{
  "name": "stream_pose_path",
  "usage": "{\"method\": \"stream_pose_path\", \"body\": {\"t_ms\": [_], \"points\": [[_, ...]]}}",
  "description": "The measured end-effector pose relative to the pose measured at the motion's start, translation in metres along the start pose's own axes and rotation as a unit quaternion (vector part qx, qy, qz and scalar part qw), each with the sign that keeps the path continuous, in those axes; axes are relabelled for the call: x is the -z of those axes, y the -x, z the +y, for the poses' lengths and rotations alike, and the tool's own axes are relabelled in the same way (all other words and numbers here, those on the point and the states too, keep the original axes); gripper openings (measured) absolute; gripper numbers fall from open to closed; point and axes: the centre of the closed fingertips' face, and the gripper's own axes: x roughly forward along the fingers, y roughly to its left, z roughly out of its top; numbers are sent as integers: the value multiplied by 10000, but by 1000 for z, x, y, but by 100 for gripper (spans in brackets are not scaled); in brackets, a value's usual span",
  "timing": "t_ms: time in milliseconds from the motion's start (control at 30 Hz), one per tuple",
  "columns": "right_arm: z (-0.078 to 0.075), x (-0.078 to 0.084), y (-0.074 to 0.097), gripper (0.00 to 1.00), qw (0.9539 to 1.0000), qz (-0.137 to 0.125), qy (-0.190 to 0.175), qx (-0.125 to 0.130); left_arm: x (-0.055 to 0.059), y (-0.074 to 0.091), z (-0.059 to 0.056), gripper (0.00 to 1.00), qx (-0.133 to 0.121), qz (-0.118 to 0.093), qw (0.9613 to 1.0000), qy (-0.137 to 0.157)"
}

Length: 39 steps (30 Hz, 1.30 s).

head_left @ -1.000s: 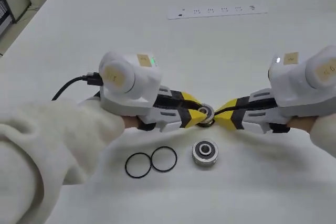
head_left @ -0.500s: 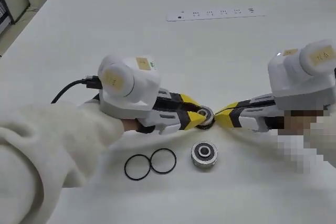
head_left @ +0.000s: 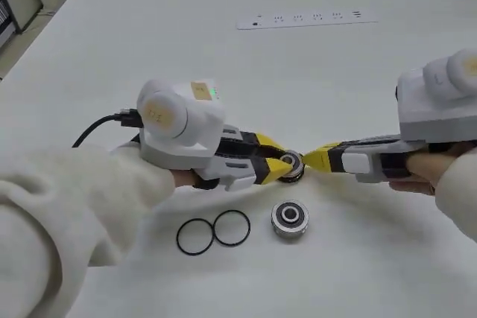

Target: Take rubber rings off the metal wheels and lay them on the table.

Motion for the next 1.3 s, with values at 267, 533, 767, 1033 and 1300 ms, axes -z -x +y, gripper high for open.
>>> {"method": "stream_pose_path", "body": {"t_ms": [267,533,767,1033,1300], "points": [[3,-1,-1,0,10000,-5,-78,-6,0,1,0,12,13,-68,10000,54],[9,-2,-3,0,10000,12,54,-67,0,1,-1,12,34,-70,10000,52],[13,-4,-4,0,9998,-6,141,-140,0,1,-1,12,43,-67,10000,44],[15,-5,-4,0,9994,-79,276,-169,-1,1,-1,12,41,-83,9999,48],[19,-6,-5,0,9992,-128,306,-242,-1,1,-1,13,41,-87,9999,40]]}}
